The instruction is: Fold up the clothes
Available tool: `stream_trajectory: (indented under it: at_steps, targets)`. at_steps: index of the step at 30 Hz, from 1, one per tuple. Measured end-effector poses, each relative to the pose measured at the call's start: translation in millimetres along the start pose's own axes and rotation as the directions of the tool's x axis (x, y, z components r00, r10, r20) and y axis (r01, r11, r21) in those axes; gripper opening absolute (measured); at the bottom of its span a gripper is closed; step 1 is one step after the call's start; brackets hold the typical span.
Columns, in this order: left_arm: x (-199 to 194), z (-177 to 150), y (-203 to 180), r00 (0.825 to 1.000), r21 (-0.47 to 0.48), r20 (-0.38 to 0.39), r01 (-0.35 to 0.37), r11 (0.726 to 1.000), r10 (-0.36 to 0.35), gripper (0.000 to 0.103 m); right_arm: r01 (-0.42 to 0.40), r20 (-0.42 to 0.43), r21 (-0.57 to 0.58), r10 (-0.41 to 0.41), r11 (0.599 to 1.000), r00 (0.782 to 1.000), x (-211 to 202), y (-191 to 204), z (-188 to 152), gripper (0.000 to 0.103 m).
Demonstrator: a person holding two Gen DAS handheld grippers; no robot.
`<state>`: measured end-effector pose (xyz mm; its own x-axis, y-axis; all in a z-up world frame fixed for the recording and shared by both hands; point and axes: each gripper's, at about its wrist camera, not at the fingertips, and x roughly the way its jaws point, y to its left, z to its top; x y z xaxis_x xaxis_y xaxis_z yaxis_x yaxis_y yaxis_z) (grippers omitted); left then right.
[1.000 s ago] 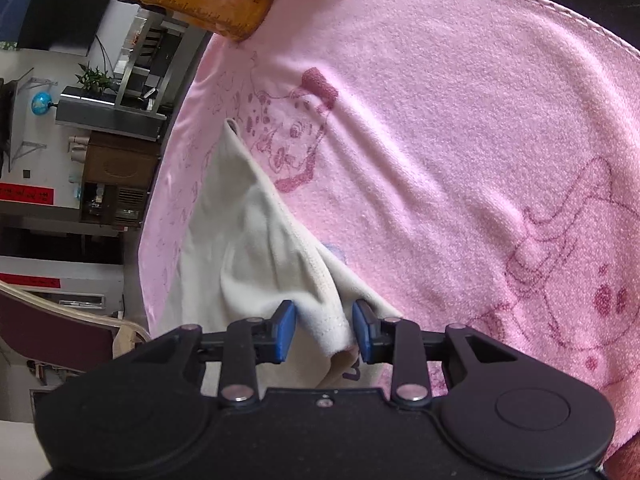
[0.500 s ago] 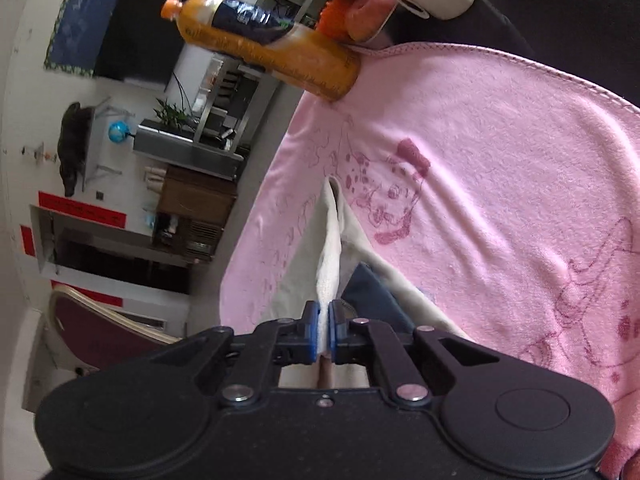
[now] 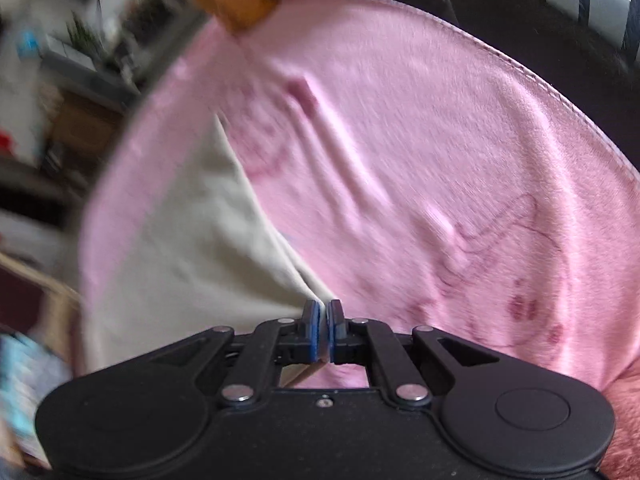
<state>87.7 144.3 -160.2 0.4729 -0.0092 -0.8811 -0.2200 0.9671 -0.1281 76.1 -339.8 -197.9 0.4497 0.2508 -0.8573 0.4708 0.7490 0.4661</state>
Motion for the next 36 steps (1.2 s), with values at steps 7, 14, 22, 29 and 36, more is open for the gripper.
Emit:
stream_trajectory:
  at_steps: [7, 14, 22, 29, 36]
  targets:
    - [-19, -2, -6, 0.988, 0.030, 0.140, -0.078, 0.996, 0.073, 0.017, 0.050, 0.124, -0.090, -0.039, 0.995, 0.991, -17, 14, -1, 0.032]
    - [-45, 22, -17, 0.957, 0.064, 0.278, 0.069, 0.996, -0.085, 0.016, -0.171, 0.280, -0.116, 0.197, 0.979, 0.940, -61, 36, 15, 0.024]
    - [-12, 38, -84, 0.958, 0.317, 0.197, 0.138, 0.938, -0.208, 0.019, -0.219, 0.144, -0.283, 0.267, 0.934, 0.953, -20, 100, 60, 0.024]
    - [39, 27, -106, 0.985, 0.386, 0.041, 0.136, 0.913, -0.165, 0.026, -0.236, -0.185, 0.000, 0.232, 0.972, 0.955, 61, 46, 64, 0.017]
    - [8, 47, -81, 0.985, 0.291, 0.114, 0.089, 0.953, -0.127, 0.022, 0.073, 0.060, -0.083, -0.068, 0.994, 0.996, 26, 29, 64, 0.005]
